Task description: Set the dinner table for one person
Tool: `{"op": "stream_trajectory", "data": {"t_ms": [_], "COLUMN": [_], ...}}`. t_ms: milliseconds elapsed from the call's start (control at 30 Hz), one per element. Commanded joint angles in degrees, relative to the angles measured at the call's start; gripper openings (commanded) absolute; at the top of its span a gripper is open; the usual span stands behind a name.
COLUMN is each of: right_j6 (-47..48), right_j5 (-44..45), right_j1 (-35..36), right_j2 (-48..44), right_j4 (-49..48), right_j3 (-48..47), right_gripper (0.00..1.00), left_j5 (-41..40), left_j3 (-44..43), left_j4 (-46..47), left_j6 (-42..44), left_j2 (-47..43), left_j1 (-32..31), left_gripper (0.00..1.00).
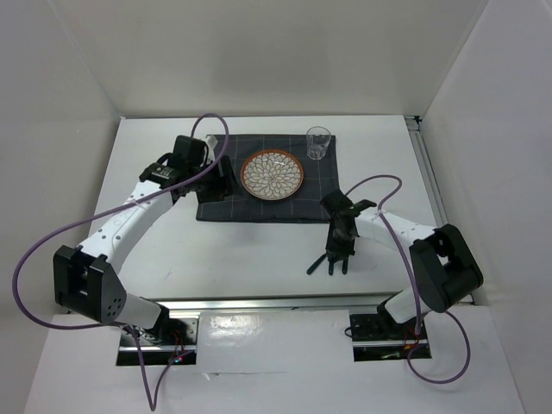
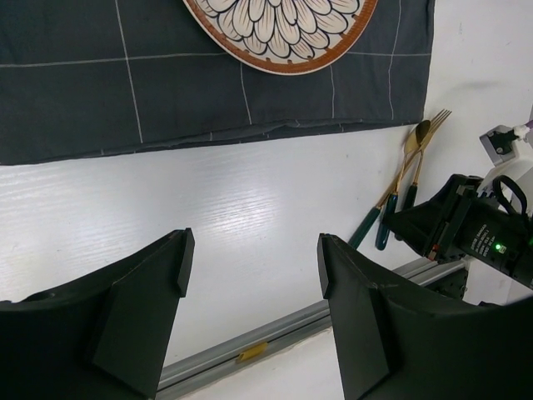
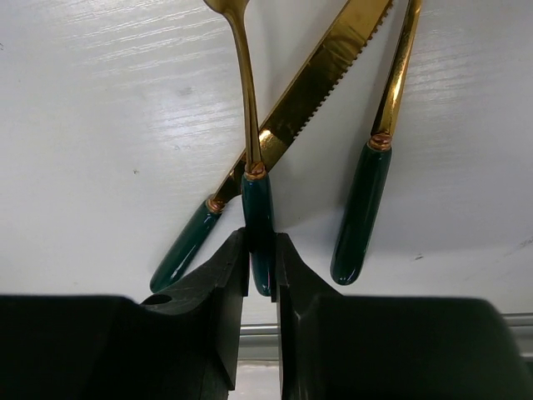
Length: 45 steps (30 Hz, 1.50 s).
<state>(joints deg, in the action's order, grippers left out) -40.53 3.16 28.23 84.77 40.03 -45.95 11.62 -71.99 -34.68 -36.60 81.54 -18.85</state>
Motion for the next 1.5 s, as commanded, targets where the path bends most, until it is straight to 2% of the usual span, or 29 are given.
{"op": "stream_trajectory", "data": {"t_ms": [0,167,333,467,633,733,933,1133,1300,1467], "right_j6": [0.7,0.2,-0.4,-0.4,0.2,1.9,8.5,14.4,16.3,17.3], "right_j5": [1.4,1.9,1.9,3.3,6.1,7.4,8.5,9.1,7.9,6.7], "right_j1": [-0.4,-0.4,0.2,0.8,0.8,0.8,-1.3,-4.8,-6.7,-6.7], "right_j2": [0.6,2.8,5.2,2.7,-3.5,-4.1,3.9,15.9,25.0,28.8], "right_j4": [-2.9,-2.4,-3.0,-0.1,5.8,7.6,4.4,0.1,-1.2,-1.8], "right_j3": [0.5,0.5,-0.7,-2.3,-9.3,-14.3,-22.9,-33.7,-39.9,-42.9], "right_gripper": [0.08,0.18,0.18,0.01,0.00,0.00,0.00,0.00,0.00,0.00], "left_j5": [-0.1,-0.1,-0.1,-0.1,-0.1,-0.1,-0.1,-2.0,-2.6,-2.6], "left_j3": [-2.2,-2.7,-3.8,-3.8,-4.3,-4.3,-4.8,-4.8,-4.8,-4.8], "left_j4": [0.9,0.9,0.9,0.4,0.4,0.4,0.4,-0.7,-1.3,-1.8], "left_j6": [-0.5,-0.5,-0.5,-0.5,-0.5,-0.5,0.0,1.1,1.1,1.1], "left_j2": [0.6,1.1,1.6,1.6,1.6,1.6,1.6,0.5,0.5,0.5], "left_j1": [-0.3,-0.8,-0.8,-0.8,-0.8,-0.8,-0.8,-0.8,-0.8,-0.8], "left_gripper": [0.78,0.78,0.78,0.78,0.78,0.78,0.78,0.78,0.78,0.78]}}
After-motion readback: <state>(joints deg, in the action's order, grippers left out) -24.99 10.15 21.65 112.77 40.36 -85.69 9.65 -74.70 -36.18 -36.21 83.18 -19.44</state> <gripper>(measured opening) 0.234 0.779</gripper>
